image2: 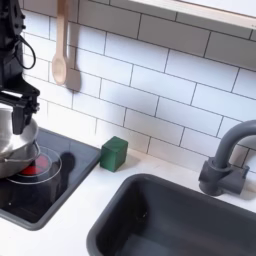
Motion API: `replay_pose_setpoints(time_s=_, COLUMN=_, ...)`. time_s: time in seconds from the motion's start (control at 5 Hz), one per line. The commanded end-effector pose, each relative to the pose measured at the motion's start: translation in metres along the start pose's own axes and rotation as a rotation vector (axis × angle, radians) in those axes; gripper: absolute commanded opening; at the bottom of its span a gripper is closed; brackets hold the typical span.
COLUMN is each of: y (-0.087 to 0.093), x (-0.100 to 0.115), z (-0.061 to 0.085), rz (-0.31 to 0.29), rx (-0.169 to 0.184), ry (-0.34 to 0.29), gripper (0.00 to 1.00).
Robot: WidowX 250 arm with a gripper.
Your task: Slide pot right
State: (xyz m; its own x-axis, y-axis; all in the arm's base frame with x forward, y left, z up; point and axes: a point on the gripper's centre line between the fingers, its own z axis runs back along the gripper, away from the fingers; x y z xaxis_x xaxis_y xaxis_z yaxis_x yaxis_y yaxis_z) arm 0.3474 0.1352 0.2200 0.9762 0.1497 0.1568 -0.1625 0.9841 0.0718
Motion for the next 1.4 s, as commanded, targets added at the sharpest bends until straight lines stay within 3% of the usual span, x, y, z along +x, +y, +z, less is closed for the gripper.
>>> replay_pose_setpoints(time_s=0.0, y=0.009, x=0.007, z=-0.019, rz=0.001, rx=0.013, ry=0.034, gripper=1.00)
replay_pose_setpoints(time_s=0.6, y=0.014, x=0.013, z=-0.051, rz=-0.020, rx=0.024, ry=0.101, gripper=1.00)
replay_pose_setpoints(time_s=1.2, y=0.008, x=0.012, z=-0.056, rz=-0.046, rx=0.020, ry=0.104, gripper=1.00)
